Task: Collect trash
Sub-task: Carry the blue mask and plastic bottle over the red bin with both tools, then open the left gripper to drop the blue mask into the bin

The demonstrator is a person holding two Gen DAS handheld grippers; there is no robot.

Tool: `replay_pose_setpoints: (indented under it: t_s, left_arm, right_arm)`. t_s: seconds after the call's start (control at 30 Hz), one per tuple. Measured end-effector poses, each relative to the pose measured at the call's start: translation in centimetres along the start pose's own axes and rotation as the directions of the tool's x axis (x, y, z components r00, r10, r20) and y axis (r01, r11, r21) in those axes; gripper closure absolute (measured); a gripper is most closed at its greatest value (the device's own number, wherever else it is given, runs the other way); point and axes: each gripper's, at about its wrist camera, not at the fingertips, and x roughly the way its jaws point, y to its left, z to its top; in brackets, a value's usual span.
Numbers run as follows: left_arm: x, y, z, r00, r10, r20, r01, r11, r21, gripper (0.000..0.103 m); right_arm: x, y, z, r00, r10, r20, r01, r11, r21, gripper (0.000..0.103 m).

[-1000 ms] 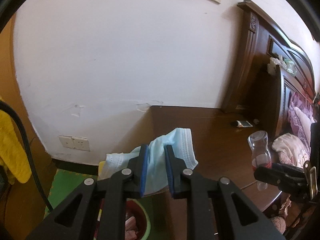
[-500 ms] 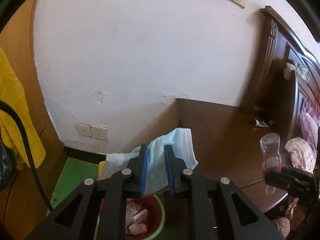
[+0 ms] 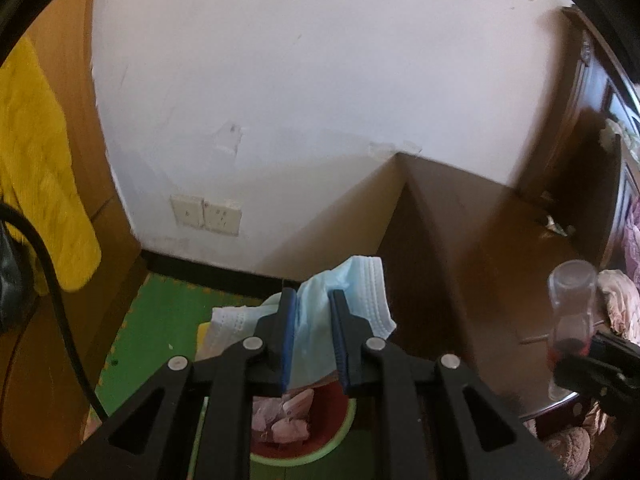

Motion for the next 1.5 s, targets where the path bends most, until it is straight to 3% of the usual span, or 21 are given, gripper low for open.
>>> replay_pose_setpoints:
  t_s: [0.47,0.87,1.13,1.5]
  left_arm:
    - [6.0,4.2,-5.2,0.985,0.038,-0.167,-0.052,0.996,-0.077,0.085]
    - [12.1,6.7,-9.9,0.949,0.073,-0.308,-0.110,0.989,-0.103,0.085]
    - [15.2,6.8,-12.8,0.929,0.104,-0.355,-0.132,0.990,-0.055,0.085]
    - [17.1,7.5,-15.0,0.911,0.090,-0.403,-0.125,0.990,-0.062,0.084]
  right_arm:
    - [4.4,3.1,-1.6,0.995,0.027,-0.097,-0.033,0.997,-0.063,0.067]
    - [6.4,4.1,-3.4,0.988,0.034,-0.150,-0.047,0.995,-0.087,0.067]
    - [6.9,4.8,-3.9,0.990,0.014,-0.143,-0.030,0.993,-0.111,0.067]
    - [8.1,6.2,-4.5,0.988,-0.001,-0.153,-0.025,0.985,-0.169,0.067]
